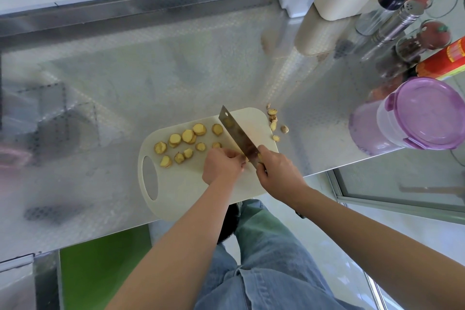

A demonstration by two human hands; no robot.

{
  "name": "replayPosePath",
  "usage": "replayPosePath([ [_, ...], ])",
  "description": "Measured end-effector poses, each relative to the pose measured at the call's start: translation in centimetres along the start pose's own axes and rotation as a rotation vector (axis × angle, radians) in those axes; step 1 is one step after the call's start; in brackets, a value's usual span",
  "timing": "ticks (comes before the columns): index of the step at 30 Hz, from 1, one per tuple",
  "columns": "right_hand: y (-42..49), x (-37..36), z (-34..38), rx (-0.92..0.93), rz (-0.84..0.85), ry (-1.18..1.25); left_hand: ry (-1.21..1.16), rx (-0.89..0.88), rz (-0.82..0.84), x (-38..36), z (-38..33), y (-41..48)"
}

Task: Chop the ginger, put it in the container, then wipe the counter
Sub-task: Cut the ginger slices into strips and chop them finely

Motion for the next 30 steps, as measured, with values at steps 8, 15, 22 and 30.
replayPosePath([
  [8, 0.3, -0.9, -0.2, -0.039, -0.038, 0.053, 0.072, 0.01, -0.041, -0.1, -0.1, 0.1],
  [15, 0.5, -0.4, -0.5, -0.085, -0.174, 0.204, 0.139, -0.015, -0.067, -0.1, -0.5, -0.4],
  [22, 0.1, -0.6, 0.1, -0.035, -0.149, 0.266, 0.158, -0.151, -0.092, 1.1, 0.3, -0.9],
  [30, 0.9, 0.0, -1.7, -0.121, -0.165, 0.3, 0.364, -0.455, -0.538, 4.4, -2.3, -1.2],
])
Point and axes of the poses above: each hand's wrist, its own y-axis towards the middle knuckle, its own x-axis out of the back of the hand, z = x × y, the point moved 3 cm from there along y, towards the middle knuckle, and after that the axes turned 8 degrees about z, right-handed, at the moved point
